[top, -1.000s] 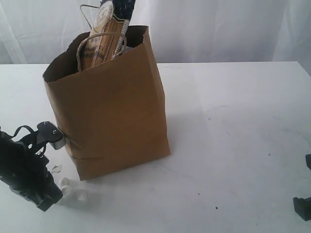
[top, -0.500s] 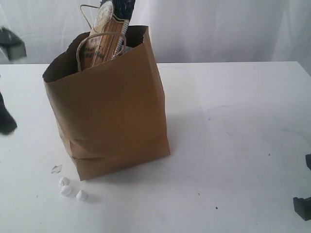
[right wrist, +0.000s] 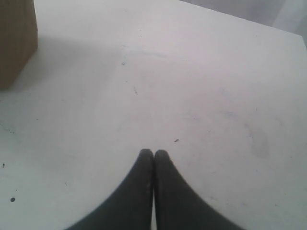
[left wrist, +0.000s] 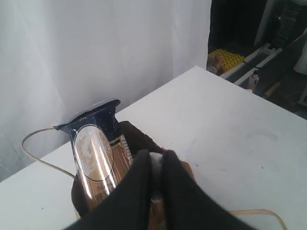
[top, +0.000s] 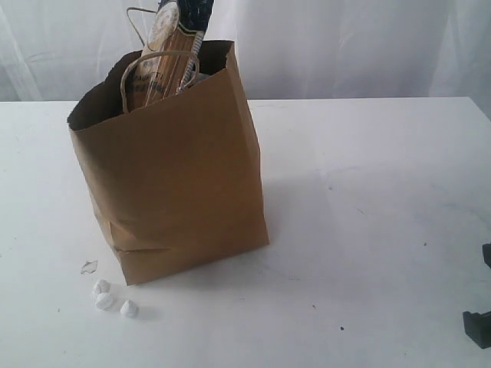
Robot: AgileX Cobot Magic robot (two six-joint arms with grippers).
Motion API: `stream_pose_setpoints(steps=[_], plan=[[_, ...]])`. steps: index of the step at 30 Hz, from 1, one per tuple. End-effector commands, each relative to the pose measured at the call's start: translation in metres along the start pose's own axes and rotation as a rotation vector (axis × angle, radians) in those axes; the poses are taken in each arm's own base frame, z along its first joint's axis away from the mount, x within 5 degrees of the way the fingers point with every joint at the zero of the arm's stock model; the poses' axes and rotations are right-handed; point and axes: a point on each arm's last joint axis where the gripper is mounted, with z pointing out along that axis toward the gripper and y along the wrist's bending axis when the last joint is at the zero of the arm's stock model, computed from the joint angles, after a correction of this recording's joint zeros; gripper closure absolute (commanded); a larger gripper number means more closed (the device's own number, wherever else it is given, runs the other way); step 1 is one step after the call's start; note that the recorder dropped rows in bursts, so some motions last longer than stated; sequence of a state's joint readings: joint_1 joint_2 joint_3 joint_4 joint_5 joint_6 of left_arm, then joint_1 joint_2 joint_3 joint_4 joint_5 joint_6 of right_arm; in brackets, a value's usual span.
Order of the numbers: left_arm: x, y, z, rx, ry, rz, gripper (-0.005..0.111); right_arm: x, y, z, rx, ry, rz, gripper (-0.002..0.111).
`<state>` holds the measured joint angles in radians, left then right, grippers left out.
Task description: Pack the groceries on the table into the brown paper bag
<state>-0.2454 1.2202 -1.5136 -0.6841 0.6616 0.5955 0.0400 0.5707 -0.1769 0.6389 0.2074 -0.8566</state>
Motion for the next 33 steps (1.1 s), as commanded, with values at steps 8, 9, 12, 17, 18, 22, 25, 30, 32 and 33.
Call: stream_pose_setpoints(steps=[8, 9, 12, 17, 18, 22, 25, 30, 32, 33], plan=[[0.019, 0.016, 0.041, 0.059, 0.092, -0.069, 0.107, -0.003, -0.001, 0.0, 0.004, -0.01, -0.004, 0.108], [0.02, 0.018, 0.044, 0.06, 0.099, -0.073, 0.107, -0.003, -0.001, 0.0, 0.004, -0.01, -0.004, 0.108], [0.026, 0.023, 0.054, 0.064, 0.123, -0.088, 0.107, -0.003, -0.001, 0.0, 0.004, -0.01, -0.004, 0.108], [0.032, 0.022, 0.064, 0.13, 0.149, -0.148, 0.107, -0.003, -0.001, 0.0, 0.004, -0.01, -0.004, 0.108], [0.032, 0.021, 0.064, 0.147, 0.149, -0.16, 0.107, -0.003, -0.001, 0.0, 0.004, -0.01, -0.004, 0.108], [0.039, 0.02, 0.07, 0.198, 0.197, -0.129, 0.107, -0.003, -0.001, 0.0, 0.004, -0.01, -0.004, 0.108], [0.046, 0.023, 0.078, 0.214, 0.227, -0.098, 0.107, -0.003, -0.001, 0.0, 0.004, -0.01, -0.004, 0.108], [0.054, 0.026, 0.087, 0.244, 0.265, -0.087, 0.107, -0.003, -0.001, 0.0, 0.004, -0.01, -0.004, 0.108], [0.056, 0.027, 0.089, 0.246, 0.271, -0.092, 0.107, -0.003, -0.001, 0.0, 0.004, -0.01, -0.004, 0.108], [0.057, 0.028, 0.091, 0.247, 0.275, -0.095, 0.107, -0.003, -0.001, 0.0, 0.004, -0.01, -0.004, 0.108]])
